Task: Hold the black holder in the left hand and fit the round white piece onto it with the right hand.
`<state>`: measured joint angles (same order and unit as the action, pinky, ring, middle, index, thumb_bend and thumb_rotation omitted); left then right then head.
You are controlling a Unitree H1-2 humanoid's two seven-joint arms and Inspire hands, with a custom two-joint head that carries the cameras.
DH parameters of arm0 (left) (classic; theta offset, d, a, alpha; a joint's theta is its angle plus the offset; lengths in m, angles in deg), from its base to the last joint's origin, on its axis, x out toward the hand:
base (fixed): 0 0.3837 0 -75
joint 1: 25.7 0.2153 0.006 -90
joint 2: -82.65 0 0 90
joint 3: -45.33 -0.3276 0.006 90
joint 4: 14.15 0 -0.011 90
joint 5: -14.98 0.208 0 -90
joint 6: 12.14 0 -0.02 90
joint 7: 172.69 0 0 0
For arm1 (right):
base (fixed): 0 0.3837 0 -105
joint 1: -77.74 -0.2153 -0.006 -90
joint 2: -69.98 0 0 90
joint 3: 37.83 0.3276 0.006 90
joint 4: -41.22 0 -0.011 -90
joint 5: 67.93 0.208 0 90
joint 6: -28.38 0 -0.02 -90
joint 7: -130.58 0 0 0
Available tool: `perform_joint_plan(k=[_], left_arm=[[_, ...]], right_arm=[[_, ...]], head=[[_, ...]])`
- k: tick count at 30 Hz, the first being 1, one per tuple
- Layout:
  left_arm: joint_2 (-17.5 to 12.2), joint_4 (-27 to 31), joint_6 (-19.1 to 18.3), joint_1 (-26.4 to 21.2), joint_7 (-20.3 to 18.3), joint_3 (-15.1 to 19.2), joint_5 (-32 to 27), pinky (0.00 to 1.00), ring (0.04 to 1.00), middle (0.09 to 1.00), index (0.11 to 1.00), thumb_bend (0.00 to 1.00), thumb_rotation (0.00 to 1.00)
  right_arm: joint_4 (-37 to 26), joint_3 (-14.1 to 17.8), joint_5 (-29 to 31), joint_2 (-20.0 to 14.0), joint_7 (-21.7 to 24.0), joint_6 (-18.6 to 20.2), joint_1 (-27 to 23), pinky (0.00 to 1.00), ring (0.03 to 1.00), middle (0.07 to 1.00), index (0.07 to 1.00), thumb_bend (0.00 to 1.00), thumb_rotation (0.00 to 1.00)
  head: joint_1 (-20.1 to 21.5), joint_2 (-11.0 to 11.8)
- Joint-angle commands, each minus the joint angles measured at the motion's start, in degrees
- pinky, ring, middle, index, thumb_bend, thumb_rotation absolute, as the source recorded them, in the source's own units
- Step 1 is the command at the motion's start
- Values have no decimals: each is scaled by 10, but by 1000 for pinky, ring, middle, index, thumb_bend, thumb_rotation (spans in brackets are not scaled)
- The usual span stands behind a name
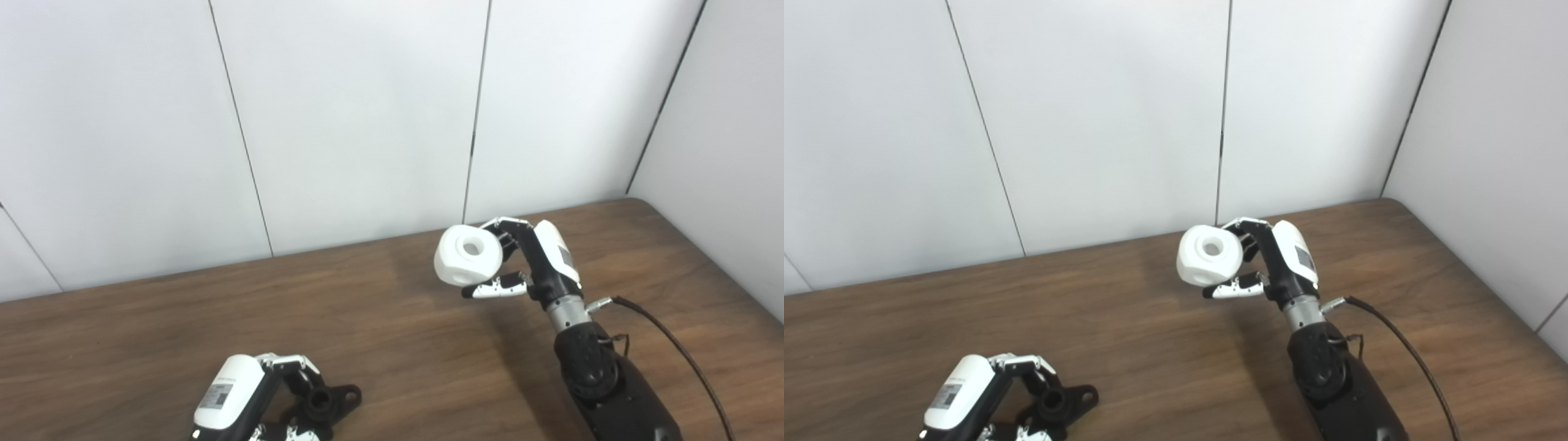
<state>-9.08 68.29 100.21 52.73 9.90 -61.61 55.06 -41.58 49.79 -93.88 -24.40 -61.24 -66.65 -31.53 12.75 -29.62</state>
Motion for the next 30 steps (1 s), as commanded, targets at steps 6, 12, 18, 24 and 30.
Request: perform_joint_plan(k=[6,12,18,24,30], left_arm=[[5,-21,-12,8,8,-6,14,623,495,460,509,523,0],[12,-27,-14,8,16,-10,18,625,497,460,509,524,0],[20,-33,-21,5,24,-16,29,616,492,459,509,523,0],[27,-36,-32,3,24,-19,34,626,498,463,507,524,0],[34,-41,-36,1,33,-24,37,623,497,464,506,524,0]], right_arm=[[-98,-8,15,2,63,6,10,310,391,446,531,519,3],[-142,-19,22,11,106,8,24,341,421,457,525,521,0],[-181,-30,40,15,144,9,39,363,438,464,519,522,0],[-225,-56,41,22,180,10,56,336,420,455,526,520,0],[-245,-72,55,36,204,12,71,356,440,478,504,523,0]], head=[[-15,-3],[-40,-8],[-69,-13],[-88,-15],[-105,-19]])
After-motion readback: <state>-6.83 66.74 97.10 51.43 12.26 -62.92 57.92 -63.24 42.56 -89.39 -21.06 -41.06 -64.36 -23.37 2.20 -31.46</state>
